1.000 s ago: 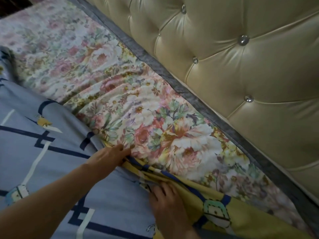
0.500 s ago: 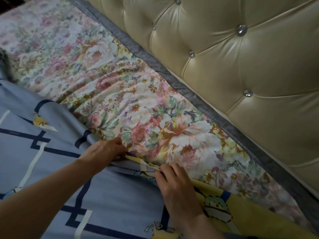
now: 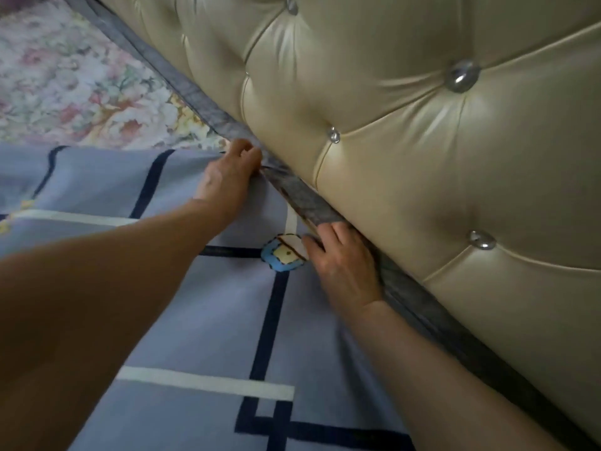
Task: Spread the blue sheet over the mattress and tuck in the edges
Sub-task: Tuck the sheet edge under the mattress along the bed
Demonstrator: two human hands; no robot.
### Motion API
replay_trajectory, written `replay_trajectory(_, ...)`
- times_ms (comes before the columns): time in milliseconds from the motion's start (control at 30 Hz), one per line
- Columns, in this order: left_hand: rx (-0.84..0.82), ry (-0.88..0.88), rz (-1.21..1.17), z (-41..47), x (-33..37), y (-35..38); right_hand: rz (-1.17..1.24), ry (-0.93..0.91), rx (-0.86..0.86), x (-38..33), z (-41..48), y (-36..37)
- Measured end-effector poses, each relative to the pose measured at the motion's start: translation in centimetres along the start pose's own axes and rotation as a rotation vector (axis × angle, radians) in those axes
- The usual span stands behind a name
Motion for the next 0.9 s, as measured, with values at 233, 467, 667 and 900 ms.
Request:
replay_trajectory(233,0.088,-0.161,-0.139,0.2,-5.0,6.8,-0.025,-0.053,-0.030,-0.5,0.1,4.8)
replay_trajectory(467,-0.299,-0.162,-0.142,-3.4,-3.4,6.4,-0.309,-0.140,-0.311,-2.0,0.9,6.0)
replay_trajectory(667,-0.625,-0.118,0.025,-22.2,1.8,4.7,-0.136,0.087,-0.603,-5.5,-6.2,-0.5)
replay_trajectory(900,-0.653,-0.004,-0.005,-38.2,10.5,3.7,0.097,0.252,-0.774,-11.0,-27.1,-9.7)
Point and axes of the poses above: each hand's wrist, its own z-axis towards the middle knuckle, its own y-axis out of the palm, x = y × z, the point moved 8 cm from there along z, towards the middle knuckle, and after that the axes turned 8 degrees about -z, right-handed, at the moved point
